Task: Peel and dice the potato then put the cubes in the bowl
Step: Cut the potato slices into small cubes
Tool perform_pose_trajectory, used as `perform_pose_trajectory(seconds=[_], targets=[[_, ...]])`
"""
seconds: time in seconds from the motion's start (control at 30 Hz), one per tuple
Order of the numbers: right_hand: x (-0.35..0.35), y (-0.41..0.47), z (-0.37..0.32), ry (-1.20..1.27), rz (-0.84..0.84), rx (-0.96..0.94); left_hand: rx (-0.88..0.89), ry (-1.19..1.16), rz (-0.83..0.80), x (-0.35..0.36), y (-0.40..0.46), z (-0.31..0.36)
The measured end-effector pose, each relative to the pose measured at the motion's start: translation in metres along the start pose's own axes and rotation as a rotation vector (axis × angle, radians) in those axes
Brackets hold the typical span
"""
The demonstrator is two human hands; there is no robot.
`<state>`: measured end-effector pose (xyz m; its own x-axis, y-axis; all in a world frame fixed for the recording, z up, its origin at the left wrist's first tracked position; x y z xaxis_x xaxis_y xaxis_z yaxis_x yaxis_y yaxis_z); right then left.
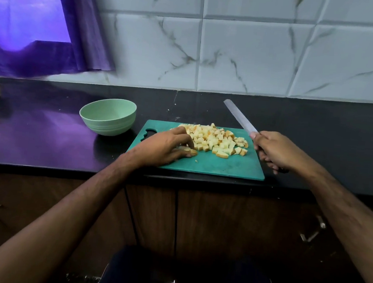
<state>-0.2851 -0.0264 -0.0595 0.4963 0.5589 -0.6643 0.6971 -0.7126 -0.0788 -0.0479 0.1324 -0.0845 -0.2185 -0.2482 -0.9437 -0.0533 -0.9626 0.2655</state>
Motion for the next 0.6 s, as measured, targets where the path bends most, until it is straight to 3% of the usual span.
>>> perform_pose_trajectory(seconds=[0.23,0.33,0.6], targets=[[-0.018,0.000,0.033,-0.251,0.114,0.114,-0.061,-0.191,0.237,-0.004,-0.005,-0.014],[-0.021,-0.001,0.036,-0.403,0.150,0.144,-0.087,-0.231,0.254,-0.005,-0.005,-0.015],[-0.018,0.006,0.044,-0.450,0.233,0.231,-0.116,-0.286,0.318,-0.007,-0.007,-0.017]])
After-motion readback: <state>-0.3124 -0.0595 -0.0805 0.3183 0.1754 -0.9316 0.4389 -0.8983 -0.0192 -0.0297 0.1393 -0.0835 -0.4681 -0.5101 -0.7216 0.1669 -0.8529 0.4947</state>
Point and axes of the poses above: each hand's wrist, its own y-axis towards the middle knuckle, its own x-axis out of the palm, z = x × y, the point moved 4 cm from there along y, towards the middle knuckle, and after that the axes turned 2 degrees about -z, right-handed, at the moved point
